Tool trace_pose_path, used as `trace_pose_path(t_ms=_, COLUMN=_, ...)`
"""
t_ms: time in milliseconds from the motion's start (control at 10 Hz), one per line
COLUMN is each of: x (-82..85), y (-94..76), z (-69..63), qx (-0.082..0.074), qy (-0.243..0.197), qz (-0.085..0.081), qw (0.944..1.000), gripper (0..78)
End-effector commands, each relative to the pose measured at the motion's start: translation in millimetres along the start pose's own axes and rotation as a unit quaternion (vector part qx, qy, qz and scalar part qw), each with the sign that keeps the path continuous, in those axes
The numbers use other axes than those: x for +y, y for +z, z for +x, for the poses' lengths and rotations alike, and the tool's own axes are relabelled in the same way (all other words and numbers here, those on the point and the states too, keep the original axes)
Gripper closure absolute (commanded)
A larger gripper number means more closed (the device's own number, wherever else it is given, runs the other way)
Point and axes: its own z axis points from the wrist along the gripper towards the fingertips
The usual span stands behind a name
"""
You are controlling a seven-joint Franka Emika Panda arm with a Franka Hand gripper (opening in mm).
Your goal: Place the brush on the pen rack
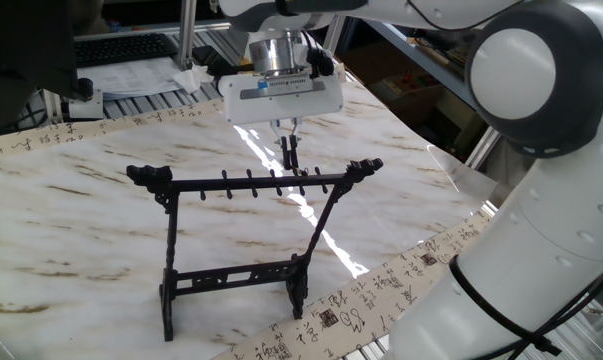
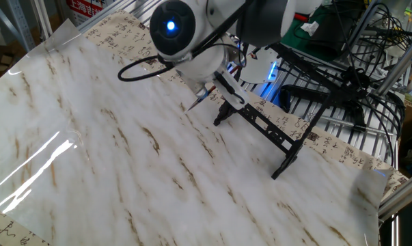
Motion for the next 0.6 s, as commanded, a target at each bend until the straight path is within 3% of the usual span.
trace_pose_path(t_ms=100, x=-0.3, y=-1.0, z=0.2, qx=-0.014, qy=0.018, qz=0.0, qw=0.9997, gripper=76.4)
trace_pose_path(t_ms=300, x=0.9, y=-1.5, z=-0.7, qx=-0.027, qy=0.026, qz=0.006, qw=0.9993, gripper=76.4)
trace_pose_path(t_ms=600, x=1.3, y=-1.6, z=-0.6, qx=-0.032, qy=0.036, qz=0.01, qw=0.9988, gripper=76.4)
